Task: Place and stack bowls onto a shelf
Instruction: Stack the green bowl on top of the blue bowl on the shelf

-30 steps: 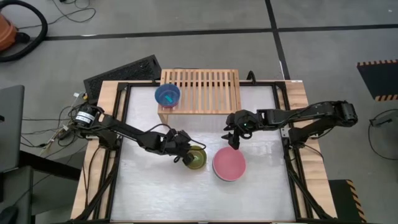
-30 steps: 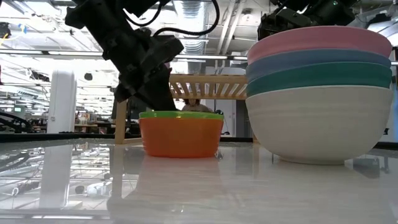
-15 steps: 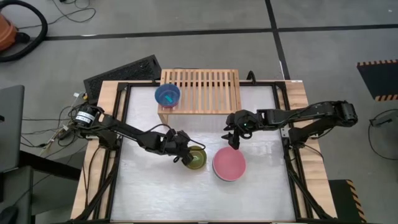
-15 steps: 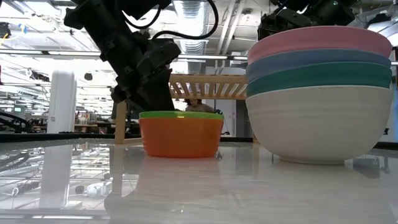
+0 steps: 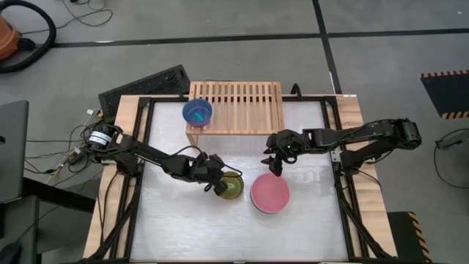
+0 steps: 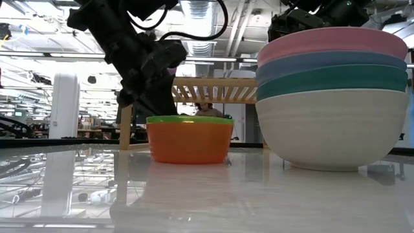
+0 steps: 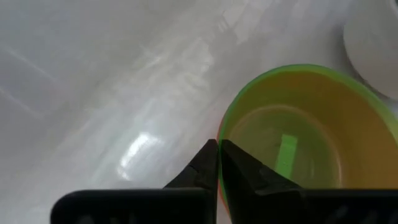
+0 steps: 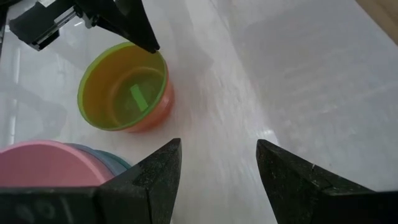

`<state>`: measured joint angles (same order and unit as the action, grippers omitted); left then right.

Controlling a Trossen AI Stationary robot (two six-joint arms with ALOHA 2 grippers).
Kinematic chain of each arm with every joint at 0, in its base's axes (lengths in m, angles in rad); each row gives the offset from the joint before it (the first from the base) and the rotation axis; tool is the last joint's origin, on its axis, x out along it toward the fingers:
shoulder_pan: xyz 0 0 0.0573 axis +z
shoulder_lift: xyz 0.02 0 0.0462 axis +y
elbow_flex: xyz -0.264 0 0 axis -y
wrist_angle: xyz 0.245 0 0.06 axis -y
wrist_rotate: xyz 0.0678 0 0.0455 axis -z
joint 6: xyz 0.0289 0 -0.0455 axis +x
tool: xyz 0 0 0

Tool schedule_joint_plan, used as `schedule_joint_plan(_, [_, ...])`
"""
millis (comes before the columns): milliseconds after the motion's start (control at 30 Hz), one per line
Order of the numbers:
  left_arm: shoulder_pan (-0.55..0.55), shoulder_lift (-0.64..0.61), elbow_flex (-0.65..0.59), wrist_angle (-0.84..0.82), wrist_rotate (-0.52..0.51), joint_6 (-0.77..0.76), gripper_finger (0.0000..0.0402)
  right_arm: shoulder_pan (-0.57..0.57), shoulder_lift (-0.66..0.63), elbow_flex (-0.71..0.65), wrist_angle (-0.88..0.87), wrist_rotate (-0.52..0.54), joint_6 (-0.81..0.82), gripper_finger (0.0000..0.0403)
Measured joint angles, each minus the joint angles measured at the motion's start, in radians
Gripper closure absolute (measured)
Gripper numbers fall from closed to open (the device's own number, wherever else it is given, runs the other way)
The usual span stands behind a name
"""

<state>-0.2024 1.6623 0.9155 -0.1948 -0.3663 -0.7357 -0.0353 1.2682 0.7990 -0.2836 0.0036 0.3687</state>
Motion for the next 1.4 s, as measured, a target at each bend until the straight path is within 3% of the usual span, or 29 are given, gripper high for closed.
schedule_joint_plan(133, [0.018, -0.025, 0.040, -0.087, 0.073, -0.082, 0.0401, 0.000, 0.000, 0.000, 0.000, -0.001, 0.000, 0.0168])
schedule_joint_plan(400, [0.042, -0.171, 0.160, -0.248, 0.047, -0.128, 0.0401, 0.009, 0.000, 0.000, 0.002, -0.001, 0.000, 0.0168])
schedule_joint_plan(567, [0.066, -0.222, 0.157, -0.282, 0.115, -0.189, 0.0401, 0.018, 0.000, 0.000, 0.002, -0.003, 0.000, 0.0168])
schedule_joint_plan(733, [0.065, -0.220, 0.124, -0.239, 0.177, -0.274, 0.0401, 0.035, 0.000, 0.000, 0.021, -0.003, 0.000, 0.0168])
schedule_joint_plan(833, [0.065, -0.228, 0.127, -0.079, 0.182, -0.264, 0.0401, 0.044, 0.000, 0.000, 0.023, -0.004, 0.001, 0.0168])
schedule_joint_plan(900, [0.072, -0.244, 0.130, -0.074, 0.179, -0.256, 0.0401, 0.049, 0.000, 0.000, 0.026, -0.004, 0.004, 0.0168])
schedule_joint_plan(1033, [0.094, -0.234, 0.125, -0.221, 0.217, -0.248, 0.0401, 0.049, 0.000, 0.000, 0.037, -0.004, 0.004, 0.0168])
schedule_joint_plan(1133, [0.092, -0.225, 0.128, -0.324, 0.172, -0.237, 0.0401, 0.049, 0.000, 0.000, 0.040, -0.003, -0.002, 0.0168])
schedule_joint_plan(1267, [0.093, -0.223, 0.125, -0.297, 0.198, -0.173, 0.0376, 0.048, 0.000, 0.000, 0.060, -0.003, -0.026, 0.0168])
schedule_joint_plan(1400, [0.089, -0.241, 0.128, -0.198, 0.195, -0.089, 0.0319, 0.042, 0.000, 0.000, 0.062, -0.003, -0.028, 0.0168])
